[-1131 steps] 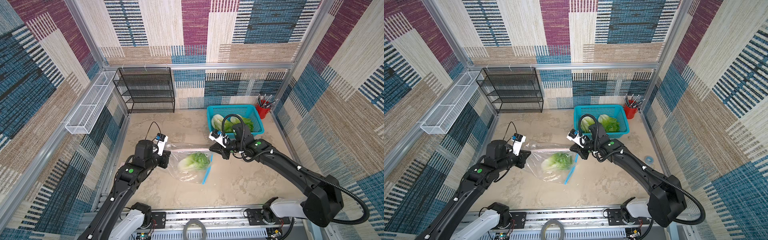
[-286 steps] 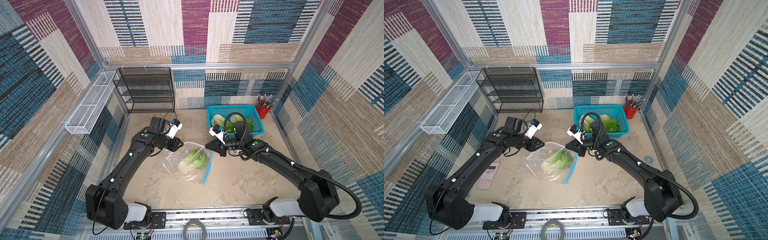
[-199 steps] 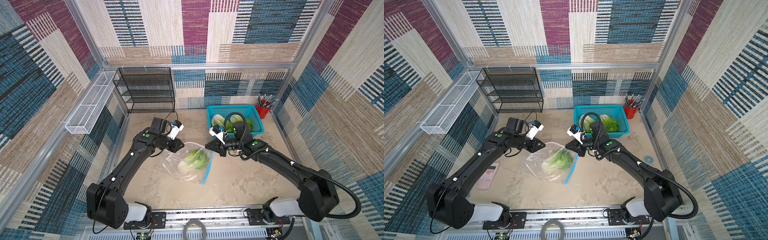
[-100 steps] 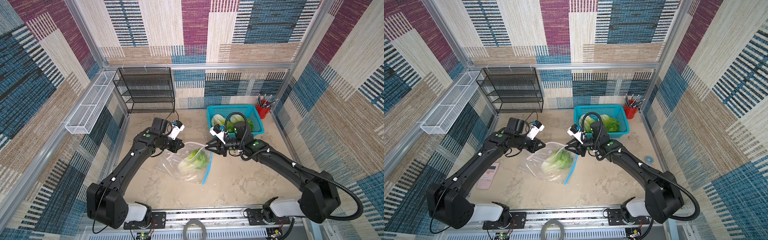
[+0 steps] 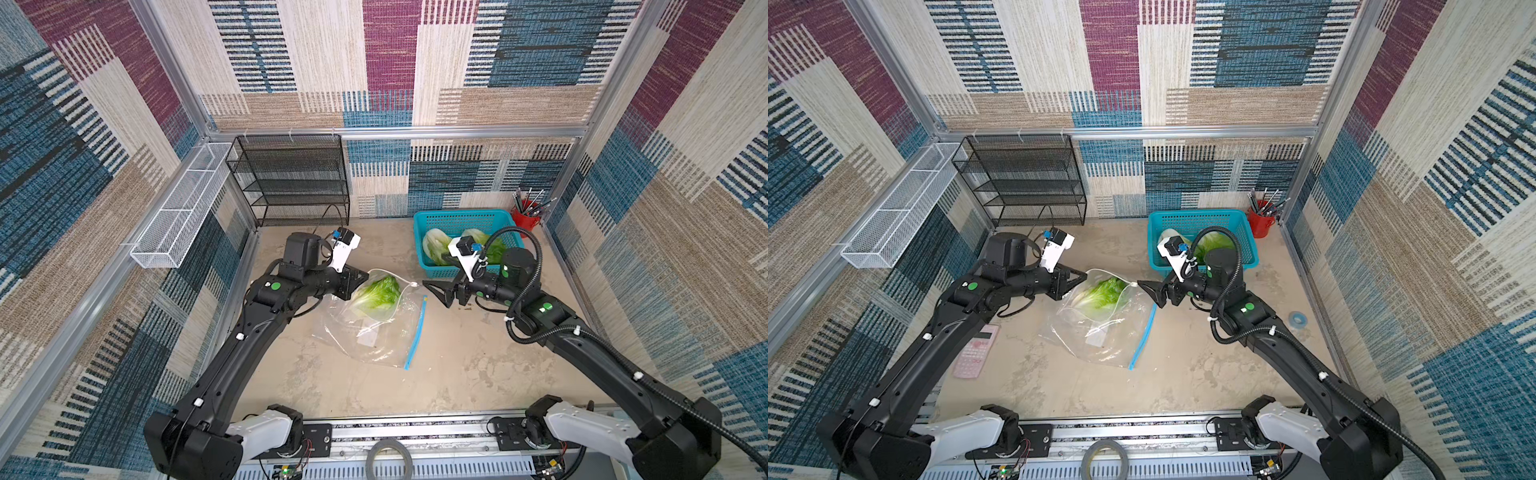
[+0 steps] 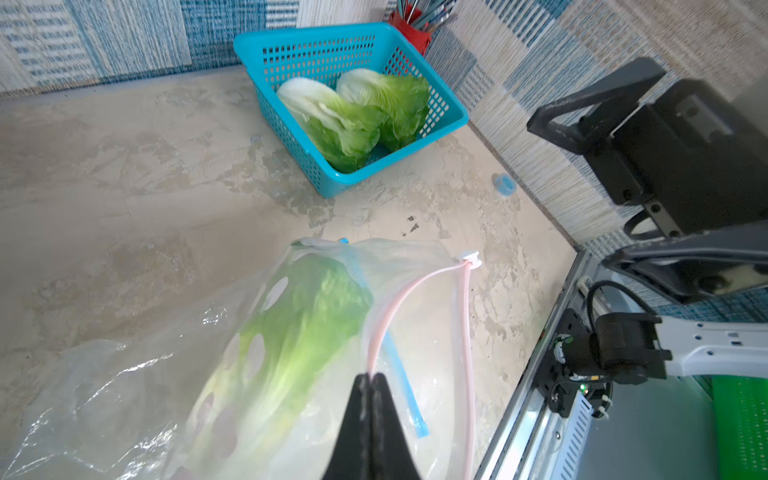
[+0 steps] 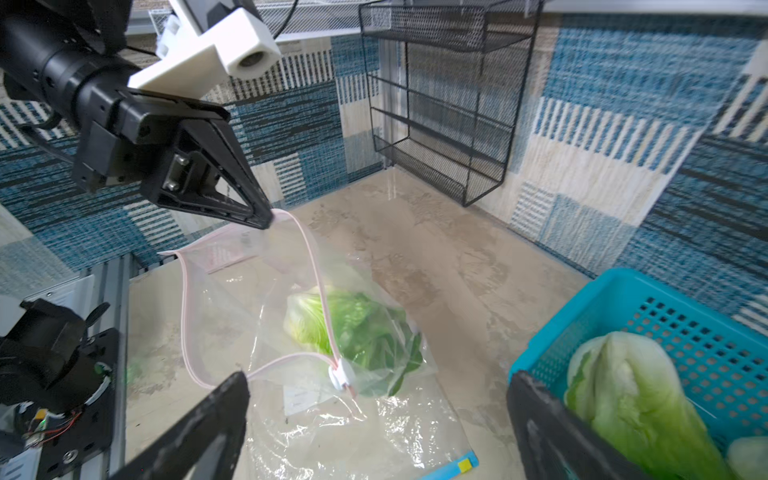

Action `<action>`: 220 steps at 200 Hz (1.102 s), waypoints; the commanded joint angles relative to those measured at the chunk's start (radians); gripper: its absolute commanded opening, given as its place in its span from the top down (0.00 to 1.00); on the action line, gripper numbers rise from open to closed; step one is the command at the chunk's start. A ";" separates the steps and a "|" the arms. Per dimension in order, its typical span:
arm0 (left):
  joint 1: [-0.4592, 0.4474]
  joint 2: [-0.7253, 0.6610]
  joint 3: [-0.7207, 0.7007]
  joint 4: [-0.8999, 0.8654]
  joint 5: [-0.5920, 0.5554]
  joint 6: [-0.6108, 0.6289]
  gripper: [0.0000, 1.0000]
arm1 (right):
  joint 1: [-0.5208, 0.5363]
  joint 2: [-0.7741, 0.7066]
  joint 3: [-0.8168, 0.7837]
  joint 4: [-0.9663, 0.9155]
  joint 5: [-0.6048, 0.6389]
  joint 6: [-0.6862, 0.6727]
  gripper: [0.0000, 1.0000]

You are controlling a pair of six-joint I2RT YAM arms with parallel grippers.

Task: Open the zip-top bag and take out the chinese cabbages
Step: Adjust the zipper food storage bag in the zipper food storage bag.

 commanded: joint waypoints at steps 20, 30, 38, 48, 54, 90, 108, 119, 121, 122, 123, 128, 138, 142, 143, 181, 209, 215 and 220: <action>-0.002 -0.077 0.031 0.054 -0.136 -0.072 1.00 | 0.001 -0.070 -0.042 0.083 0.096 0.033 0.00; -0.001 -0.093 0.040 0.037 -0.193 -0.080 1.00 | 0.000 -0.075 -0.050 0.087 0.112 0.035 0.00; -0.002 -0.106 0.043 0.026 -0.243 -0.093 1.00 | 0.001 -0.078 -0.053 0.086 0.123 0.036 0.00; -0.002 -0.126 0.043 0.016 -0.310 -0.114 1.00 | 0.000 -0.076 -0.055 0.085 0.130 0.036 0.00; -0.001 -0.137 0.042 0.010 -0.357 -0.130 1.00 | 0.002 -0.075 -0.056 0.086 0.131 0.036 0.00; -0.002 -0.205 0.026 -0.021 -0.593 -0.182 1.00 | 0.000 -0.061 -0.066 0.101 0.119 0.034 0.00; -0.002 -0.227 0.012 -0.027 -0.645 -0.206 1.00 | 0.001 -0.055 -0.066 0.102 0.117 0.033 0.00; -0.002 -0.231 0.005 -0.033 -0.656 -0.227 1.00 | 0.000 -0.051 -0.068 0.103 0.115 0.029 0.00; -0.002 -0.231 0.003 -0.033 -0.656 -0.231 1.00 | 0.001 -0.051 -0.068 0.105 0.115 0.029 0.00; -0.002 -0.231 0.001 -0.034 -0.656 -0.234 1.00 | 0.001 -0.051 -0.068 0.105 0.116 0.029 0.00; -0.002 -0.231 0.000 -0.034 -0.657 -0.236 1.00 | 0.000 -0.050 -0.068 0.105 0.114 0.029 0.00; -0.003 -0.231 -0.006 -0.033 -0.658 -0.245 1.00 | 0.001 -0.050 -0.071 0.107 0.115 0.029 0.00; -0.007 -0.226 -0.021 -0.033 -0.662 -0.266 1.00 | 0.000 -0.048 -0.074 0.113 0.113 0.029 0.00; -0.010 -0.225 -0.030 -0.032 -0.668 -0.278 1.00 | 0.000 -0.048 -0.075 0.112 0.113 0.028 0.00; -0.010 -0.225 -0.032 -0.032 -0.669 -0.281 1.00 | 0.001 -0.048 -0.075 0.113 0.113 0.028 0.00; -0.059 -0.196 -0.154 0.034 -0.673 -0.421 1.00 | 0.000 -0.033 -0.079 0.118 0.110 0.024 0.00; -0.135 -0.163 -0.242 0.137 -0.695 -0.497 1.00 | 0.001 -0.018 -0.077 0.122 0.101 0.024 0.00; -0.150 -0.153 -0.251 0.151 -0.705 -0.508 1.00 | 0.001 -0.012 -0.079 0.124 0.098 0.025 0.00; -0.165 -0.144 -0.256 0.162 -0.713 -0.514 1.00 | 0.000 -0.008 -0.080 0.125 0.095 0.024 0.00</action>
